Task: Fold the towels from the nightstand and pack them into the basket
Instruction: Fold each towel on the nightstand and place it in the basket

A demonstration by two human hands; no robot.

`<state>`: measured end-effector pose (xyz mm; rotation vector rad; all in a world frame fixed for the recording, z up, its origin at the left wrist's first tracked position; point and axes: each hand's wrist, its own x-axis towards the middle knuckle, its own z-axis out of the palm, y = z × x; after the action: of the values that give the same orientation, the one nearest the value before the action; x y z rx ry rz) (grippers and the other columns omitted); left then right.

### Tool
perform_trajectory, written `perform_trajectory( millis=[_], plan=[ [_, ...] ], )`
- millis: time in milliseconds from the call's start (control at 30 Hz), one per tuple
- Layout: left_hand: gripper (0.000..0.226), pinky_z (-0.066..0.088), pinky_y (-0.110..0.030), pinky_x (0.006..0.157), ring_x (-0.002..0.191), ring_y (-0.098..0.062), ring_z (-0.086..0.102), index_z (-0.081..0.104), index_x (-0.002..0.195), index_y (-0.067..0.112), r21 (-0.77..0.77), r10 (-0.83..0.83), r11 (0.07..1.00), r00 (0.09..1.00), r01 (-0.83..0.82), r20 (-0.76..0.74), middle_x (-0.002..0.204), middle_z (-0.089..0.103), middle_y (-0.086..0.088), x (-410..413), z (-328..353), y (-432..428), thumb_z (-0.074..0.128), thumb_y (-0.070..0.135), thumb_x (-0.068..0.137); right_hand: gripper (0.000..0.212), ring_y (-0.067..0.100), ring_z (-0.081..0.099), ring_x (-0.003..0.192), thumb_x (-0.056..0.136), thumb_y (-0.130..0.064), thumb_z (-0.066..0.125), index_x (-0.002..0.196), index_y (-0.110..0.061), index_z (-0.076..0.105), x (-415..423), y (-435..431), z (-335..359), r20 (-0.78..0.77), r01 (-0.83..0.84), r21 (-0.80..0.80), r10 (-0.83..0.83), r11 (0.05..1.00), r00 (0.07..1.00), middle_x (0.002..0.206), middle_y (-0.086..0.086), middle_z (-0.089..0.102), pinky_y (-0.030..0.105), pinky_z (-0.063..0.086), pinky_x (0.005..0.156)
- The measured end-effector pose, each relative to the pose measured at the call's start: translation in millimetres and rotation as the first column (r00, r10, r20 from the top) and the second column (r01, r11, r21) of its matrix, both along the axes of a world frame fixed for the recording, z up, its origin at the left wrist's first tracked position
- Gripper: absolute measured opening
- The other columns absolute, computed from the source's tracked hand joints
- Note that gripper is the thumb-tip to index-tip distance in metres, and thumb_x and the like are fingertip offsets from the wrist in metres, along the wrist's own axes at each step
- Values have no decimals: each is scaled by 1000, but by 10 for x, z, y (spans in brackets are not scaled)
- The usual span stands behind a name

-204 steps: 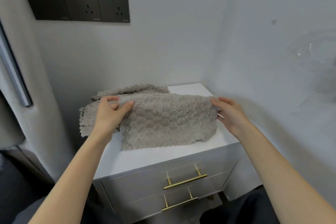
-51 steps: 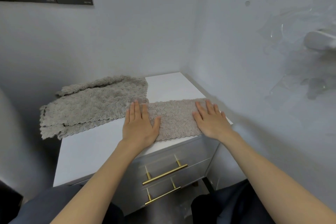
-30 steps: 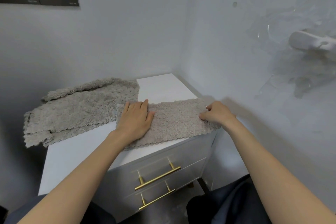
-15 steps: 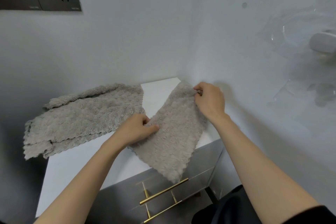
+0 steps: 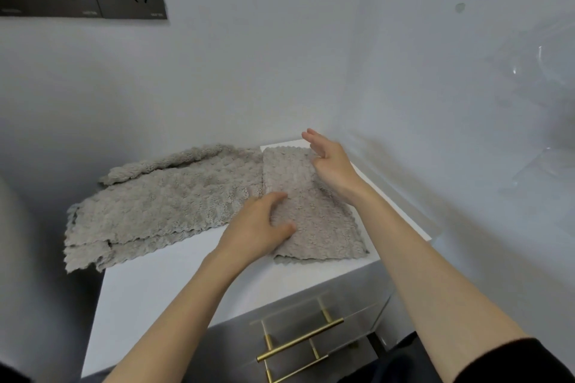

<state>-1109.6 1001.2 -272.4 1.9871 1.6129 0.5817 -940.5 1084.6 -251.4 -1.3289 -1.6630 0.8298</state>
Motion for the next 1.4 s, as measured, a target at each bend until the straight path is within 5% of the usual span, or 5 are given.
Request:
perform_trajectory(
  millis=[400,633,967,1200,1400],
  plan=[
    [31,33,-24,78,93,-9,29,66,111,41,188,-169,961,966,206,-193,88,33,12,-140,61,-242,64,52,82,11,16,62,83,76,-18,77,82,-25,71,401,-859,224,319,-226,-178,273,958,908,83,-6,68,28,50,80],
    [44,41,-29,87,102,-9,40,58,121,44,167,-271,931,922,324,-277,102,42,10,-195,65,-326,68,52,79,23,-7,49,78,74,-17,73,92,-30,66,461,-1193,99,617,-293,-145,318,945,720,88,-16,53,10,37,70],
    [39,39,-20,75,101,-5,51,56,126,46,321,-224,871,881,372,-416,109,53,18,-260,7,-371,53,47,87,36,11,52,97,79,-5,51,109,-25,58,470,-1226,-62,818,-287,58,119,956,562,108,-12,56,29,43,75],
    [41,35,-23,73,104,-11,52,53,123,33,369,-159,864,882,342,-444,111,54,12,-210,-43,-348,51,53,88,9,10,57,82,85,-16,67,93,-21,67,588,-1117,-35,518,-139,-27,133,990,845,89,-2,65,17,42,73],
    [31,44,-31,70,89,-15,55,65,94,19,370,-99,906,955,203,-280,92,58,6,-163,-74,-281,47,45,95,6,16,52,84,94,-21,57,95,-19,62,601,-1084,-41,448,-124,-126,168,984,878,93,2,62,28,39,76]
  ],
)
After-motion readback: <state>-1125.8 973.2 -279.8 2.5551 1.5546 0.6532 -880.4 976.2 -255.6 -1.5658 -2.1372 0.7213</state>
